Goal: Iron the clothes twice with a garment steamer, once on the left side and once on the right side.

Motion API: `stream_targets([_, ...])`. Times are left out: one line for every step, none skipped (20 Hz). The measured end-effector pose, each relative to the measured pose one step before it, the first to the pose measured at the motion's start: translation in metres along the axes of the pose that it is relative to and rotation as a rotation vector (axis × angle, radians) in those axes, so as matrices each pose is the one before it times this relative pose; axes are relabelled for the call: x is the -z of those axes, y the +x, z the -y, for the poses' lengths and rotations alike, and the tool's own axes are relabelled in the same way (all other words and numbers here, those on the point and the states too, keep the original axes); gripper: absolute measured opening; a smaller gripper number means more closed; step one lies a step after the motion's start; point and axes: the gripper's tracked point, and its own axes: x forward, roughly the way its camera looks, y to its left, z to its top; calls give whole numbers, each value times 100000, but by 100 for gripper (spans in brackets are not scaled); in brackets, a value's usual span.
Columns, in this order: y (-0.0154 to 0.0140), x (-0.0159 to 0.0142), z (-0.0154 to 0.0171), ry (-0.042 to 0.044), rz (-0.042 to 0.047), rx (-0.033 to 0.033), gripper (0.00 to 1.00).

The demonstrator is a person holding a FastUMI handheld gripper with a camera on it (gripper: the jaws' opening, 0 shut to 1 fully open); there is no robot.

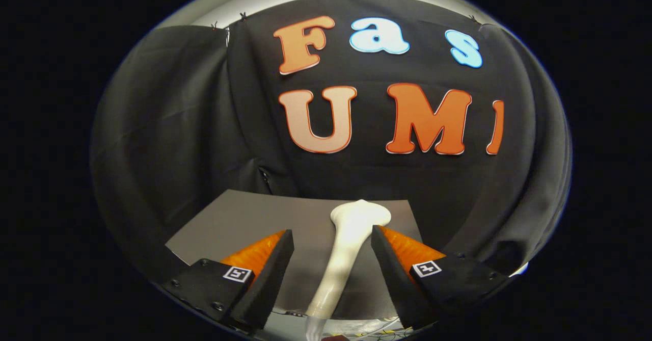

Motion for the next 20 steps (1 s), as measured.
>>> stream_targets([1040, 672, 300, -1500, -2023, 2205, 99])
stream_targets([1042, 887, 439, -1834, -2724, 2274, 98])
stream_targets([1000, 758, 289, -728, -2671, 1614, 98])
stream_targets([982, 607, 210, 568, -2589, 1654, 99])
stream_targets([804, 605, 147, 971, -2420, 1134, 99])
stream_targets([831, 320, 240, 798, -1959, 736, 99])
stream_targets([562, 224, 198, 514, -1294, 688, 99])
stream_targets([474, 353, 42, 358, -1051, 211, 99])
stream_targets([451, 267, 31, 104, -1199, 310, 99])
stream_targets([453, 282, 124, 291, -1210, 422, 99])
stream_targets([451, 368, 224, 561, -1362, 641, 99])
stream_targets([609, 305, 29, 215, -804, 162, 99])
stream_targets([234, 185, 216, -275, -401, 857, 99])
stream_targets([171, 43, 114, 85, 123, 535, 99])
stream_targets([249, -39, -86, -54, 221, -456, 99])
stream_targets([186, 86, -155, -243, 124, -847, 99])
stream_targets([41, -131, -162, 288, 1327, -694, 99])
stream_targets([4, 171, -216, 63, 321, -1383, 97])
stream_targets([37, 199, -72, -156, -542, -1153, 94])
stream_targets([85, -150, -33, 238, 552, -926, 92])
